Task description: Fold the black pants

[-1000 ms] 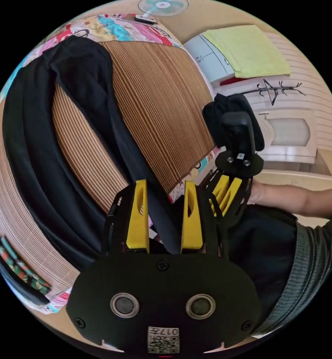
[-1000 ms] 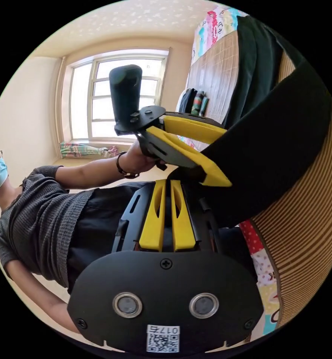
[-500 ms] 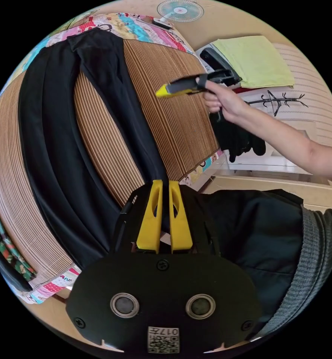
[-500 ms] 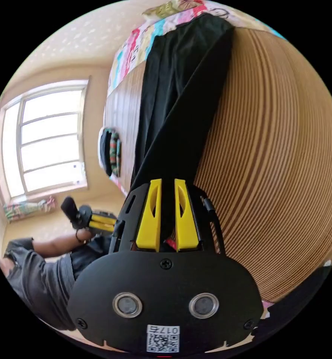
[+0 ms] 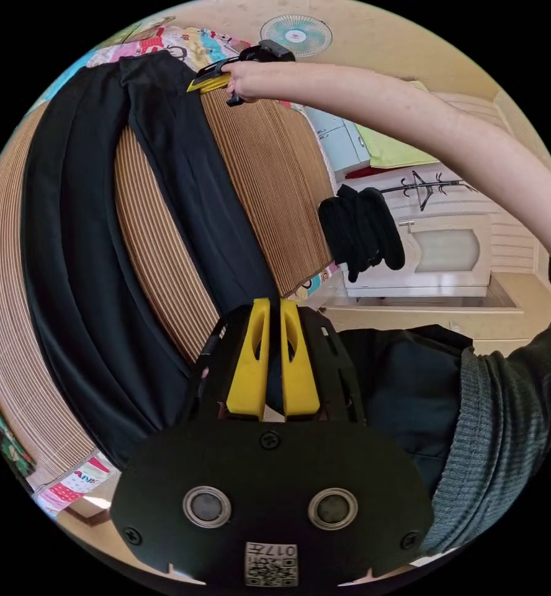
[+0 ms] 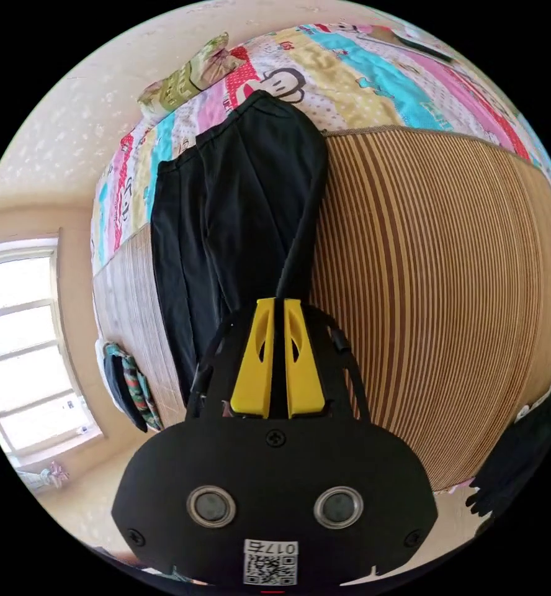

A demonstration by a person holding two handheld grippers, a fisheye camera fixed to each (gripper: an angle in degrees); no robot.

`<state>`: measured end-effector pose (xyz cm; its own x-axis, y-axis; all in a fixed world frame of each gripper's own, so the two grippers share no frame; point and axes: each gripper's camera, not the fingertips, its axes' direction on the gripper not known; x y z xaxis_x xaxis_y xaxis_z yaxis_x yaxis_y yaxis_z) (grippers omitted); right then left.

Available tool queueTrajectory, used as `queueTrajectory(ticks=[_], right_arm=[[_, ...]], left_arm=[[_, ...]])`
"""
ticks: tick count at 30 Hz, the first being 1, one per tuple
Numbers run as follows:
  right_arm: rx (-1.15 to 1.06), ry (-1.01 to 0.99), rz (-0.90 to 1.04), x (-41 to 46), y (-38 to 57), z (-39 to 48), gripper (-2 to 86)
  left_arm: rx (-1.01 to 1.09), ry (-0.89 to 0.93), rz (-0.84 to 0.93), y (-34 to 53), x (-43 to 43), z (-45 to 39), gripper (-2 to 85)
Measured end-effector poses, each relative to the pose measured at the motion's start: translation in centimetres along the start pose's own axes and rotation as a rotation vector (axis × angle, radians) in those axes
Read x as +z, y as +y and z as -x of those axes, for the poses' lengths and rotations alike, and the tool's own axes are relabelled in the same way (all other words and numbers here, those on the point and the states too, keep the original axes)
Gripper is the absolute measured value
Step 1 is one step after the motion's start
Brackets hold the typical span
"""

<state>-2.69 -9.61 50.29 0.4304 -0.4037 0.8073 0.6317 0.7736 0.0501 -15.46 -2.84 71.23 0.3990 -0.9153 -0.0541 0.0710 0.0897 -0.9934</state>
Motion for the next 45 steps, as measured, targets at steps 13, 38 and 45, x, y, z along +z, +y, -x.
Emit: queueTrajectory(ticks=[13, 38, 45], right_arm=[[-0.743, 0.159, 0.081, 13.1, 0.5, 31.0, 2.8], [-0.267, -0.275, 0.494, 22.1, 27.0, -2.6, 3.9], [-0.321, -0.517, 0.356, 12.4, 29.5, -5.0, 2.7]], left_arm=[[-0.156, -0.085, -0.022, 7.6, -10.0, 9.8, 2.0], [-0.138, -0.318, 0.367, 4.8, -16.7, 20.9, 3.5], [0.044, -0.003, 0.291, 4.8, -22.2, 21.6, 2.9]])
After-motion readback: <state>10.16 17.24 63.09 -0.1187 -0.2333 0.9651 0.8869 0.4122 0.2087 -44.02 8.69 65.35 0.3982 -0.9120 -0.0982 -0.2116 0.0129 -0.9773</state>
